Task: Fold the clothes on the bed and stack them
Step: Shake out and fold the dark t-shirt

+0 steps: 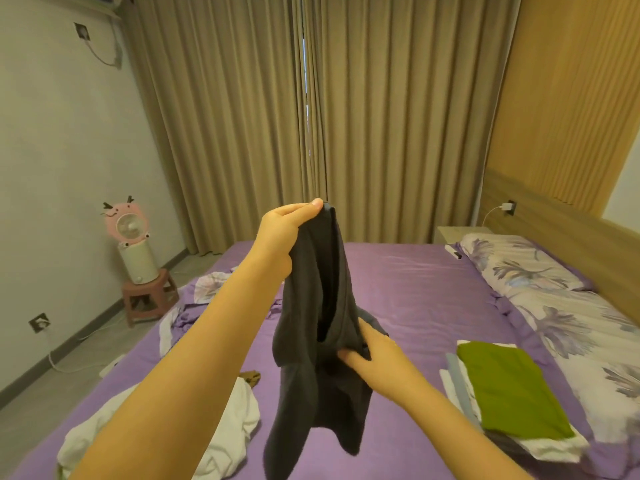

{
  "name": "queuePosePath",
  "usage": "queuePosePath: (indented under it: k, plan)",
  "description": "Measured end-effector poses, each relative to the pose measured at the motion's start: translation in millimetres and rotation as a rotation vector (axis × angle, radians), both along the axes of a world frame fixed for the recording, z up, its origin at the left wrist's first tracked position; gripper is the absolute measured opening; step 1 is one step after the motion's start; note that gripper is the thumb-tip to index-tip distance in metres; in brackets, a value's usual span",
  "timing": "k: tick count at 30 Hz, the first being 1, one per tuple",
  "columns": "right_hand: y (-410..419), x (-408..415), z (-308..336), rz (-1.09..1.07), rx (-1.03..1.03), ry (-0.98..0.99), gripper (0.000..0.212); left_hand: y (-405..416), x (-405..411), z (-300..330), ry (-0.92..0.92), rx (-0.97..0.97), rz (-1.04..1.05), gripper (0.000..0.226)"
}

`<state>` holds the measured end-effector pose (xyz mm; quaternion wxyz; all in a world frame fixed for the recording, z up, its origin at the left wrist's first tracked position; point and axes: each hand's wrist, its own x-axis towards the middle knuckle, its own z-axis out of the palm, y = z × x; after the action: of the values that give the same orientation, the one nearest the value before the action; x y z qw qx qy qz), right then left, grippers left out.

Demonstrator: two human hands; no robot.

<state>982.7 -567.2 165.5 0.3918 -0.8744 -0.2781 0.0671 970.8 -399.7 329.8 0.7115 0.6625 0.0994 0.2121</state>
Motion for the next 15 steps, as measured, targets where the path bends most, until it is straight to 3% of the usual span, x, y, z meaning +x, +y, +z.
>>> queuePosePath:
  k: [2,4,6,10,15]
  plan:
    - [4.2,1.6,11.4,-0.083,-0.134,-0.094,0.022,6.7,0.1,3.0,0.022,-0.015,0.02,0.014]
    - [0.0,9.8,23.1,-0.143,-0.205,-0.109,0.027,14.8,-0.8,3.9,0.04,0.01,0.04,0.018]
    - [-7.5,20.5,34.5,-0.162,-0.08,-0.065,0.026,26.3,-3.3,2.3,0.056,0.074,0.057,0.016]
    - [-28.2,42.1,49.1,-0.187,0.5,0.175,0.019,52.6,-10.6,-11.0,0.128,0.163,0.073,0.017]
    - [-45.3,61.8,43.3,-0.045,0.574,0.155,0.018,72.3,-16.2,-33.7,0.207,0.218,0.093,0.019]
